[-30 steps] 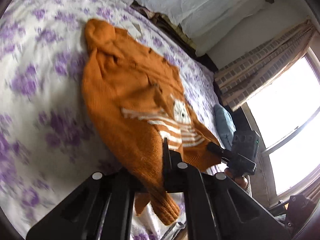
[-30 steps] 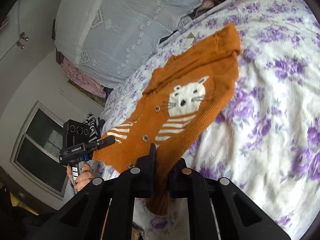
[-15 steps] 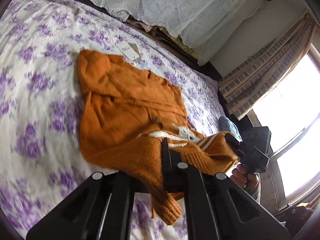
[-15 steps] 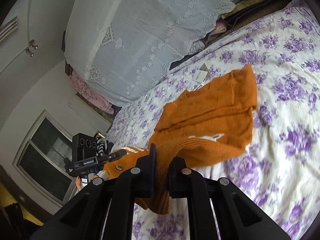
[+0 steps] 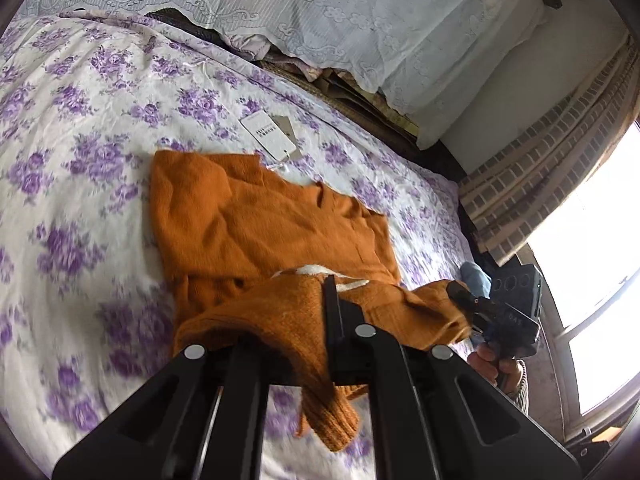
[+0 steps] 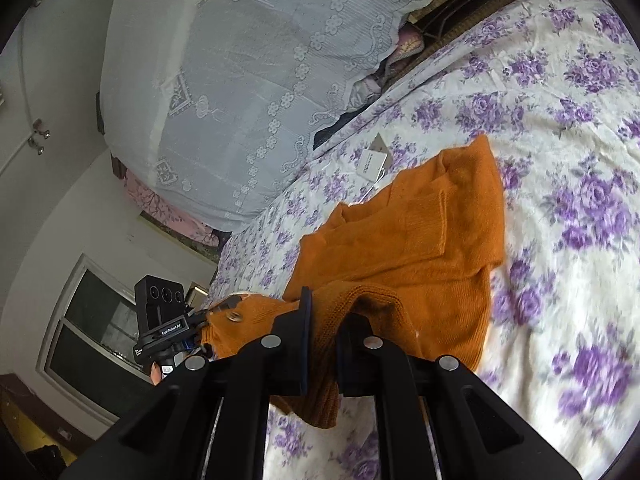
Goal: Fold small clothes
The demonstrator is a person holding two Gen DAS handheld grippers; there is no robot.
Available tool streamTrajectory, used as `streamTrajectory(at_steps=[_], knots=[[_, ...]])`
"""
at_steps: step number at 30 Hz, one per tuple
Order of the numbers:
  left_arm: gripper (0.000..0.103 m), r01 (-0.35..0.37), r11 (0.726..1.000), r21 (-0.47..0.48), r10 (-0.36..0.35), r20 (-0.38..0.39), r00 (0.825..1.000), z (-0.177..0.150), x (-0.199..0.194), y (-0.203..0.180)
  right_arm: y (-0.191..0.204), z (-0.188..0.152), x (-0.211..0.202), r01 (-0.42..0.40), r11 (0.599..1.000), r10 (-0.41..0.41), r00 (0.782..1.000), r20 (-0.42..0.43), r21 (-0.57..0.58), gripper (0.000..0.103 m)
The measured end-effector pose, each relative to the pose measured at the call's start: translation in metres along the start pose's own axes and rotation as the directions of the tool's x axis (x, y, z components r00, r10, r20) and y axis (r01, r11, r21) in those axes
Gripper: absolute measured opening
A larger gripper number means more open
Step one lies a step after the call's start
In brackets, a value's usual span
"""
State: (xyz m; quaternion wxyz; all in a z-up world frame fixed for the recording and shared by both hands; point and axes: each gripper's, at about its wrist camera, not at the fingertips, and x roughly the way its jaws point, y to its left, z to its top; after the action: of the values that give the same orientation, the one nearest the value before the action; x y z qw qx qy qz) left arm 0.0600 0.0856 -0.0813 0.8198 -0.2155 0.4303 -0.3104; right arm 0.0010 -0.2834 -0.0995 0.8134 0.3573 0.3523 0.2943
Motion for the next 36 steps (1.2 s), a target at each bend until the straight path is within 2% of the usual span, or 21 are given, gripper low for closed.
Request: streamTrajectory(at_steps=[11, 15, 16, 18, 20, 22, 23, 24, 26, 29, 31, 34, 36], knots=[[0.006, -0.022, 0.996, -0.088, 0.021, -0.011, 1.000, 0.044, 0.047, 0.034, -0.041, 0.052, 0.047, 0.032, 0.994, -0.034, 0.999, 0.011, 0.101, 0.010], [0.007, -0.047, 0.982, -0.182, 0.040, -0.044, 0.998, 0.053, 0.080, 0.064, -0.076, 0.059, 0.066, 0.071, 0.979, -0.073, 0.997, 0.001, 0.193, 0.013], [0.007, -0.044, 0.978, -0.204, 0.034, -0.055, 0.998, 0.054, 0.087, 0.071, -0.084, 0.059, 0.068, 0.074, 0.973, -0.076, 0.997, 0.000, 0.217, 0.011], [0.007, -0.013, 0.969, -0.246, -0.002, -0.060, 0.998, 0.055, 0.095, 0.083, -0.102, 0.059, 0.071, 0.024, 0.958, -0.026, 1.000, 0.004, 0.285, 0.011], [0.008, 0.022, 0.965, -0.262, -0.036, -0.048, 0.998, 0.056, 0.094, 0.087, -0.107, 0.059, 0.065, -0.037, 0.946, 0.031, 0.999, 0.025, 0.321, 0.018], [0.018, 0.066, 0.966, -0.251, -0.073, -0.017, 0.997, 0.055, 0.084, 0.084, -0.101, 0.057, 0.055, -0.086, 0.948, 0.071, 0.996, 0.057, 0.305, 0.049], [0.038, 0.084, 0.968, -0.238, -0.083, 0.016, 0.996, 0.054, 0.074, 0.080, -0.096, 0.057, 0.051, -0.100, 0.951, 0.085, 0.994, 0.064, 0.292, 0.055], [0.068, 0.083, 0.969, -0.231, -0.072, 0.054, 0.996, 0.054, 0.064, 0.077, -0.090, 0.057, 0.046, -0.113, 0.955, 0.099, 0.993, 0.065, 0.273, 0.064], [0.087, 0.084, 0.971, -0.223, -0.058, 0.120, 0.991, 0.054, 0.049, 0.072, -0.077, 0.058, 0.037, -0.128, 0.965, 0.115, 0.991, 0.069, 0.230, 0.065], [0.087, 0.111, 0.967, -0.228, -0.077, 0.157, 0.985, 0.056, 0.036, 0.072, -0.056, 0.057, 0.031, -0.156, 0.973, 0.148, 0.987, 0.058, 0.173, 0.065], [0.087, 0.119, 0.960, -0.252, -0.084, 0.147, 0.986, 0.054, 0.035, 0.075, -0.041, 0.051, 0.037, -0.179, 0.975, 0.179, 0.984, 0.008, 0.135, 0.065], [0.087, 0.175, 0.958, -0.226, -0.159, 0.088, 0.983, 0.050, 0.042, 0.065, -0.017, 0.039, 0.056, -0.173, 0.982, 0.180, 0.978, -0.108, 0.069, 0.065], [0.087, 0.178, 0.968, -0.178, -0.174, 0.038, 0.984, 0.048, 0.046, 0.053, -0.007, 0.033, 0.070, -0.167, 0.985, 0.172, 0.970, -0.174, 0.040, 0.066]])
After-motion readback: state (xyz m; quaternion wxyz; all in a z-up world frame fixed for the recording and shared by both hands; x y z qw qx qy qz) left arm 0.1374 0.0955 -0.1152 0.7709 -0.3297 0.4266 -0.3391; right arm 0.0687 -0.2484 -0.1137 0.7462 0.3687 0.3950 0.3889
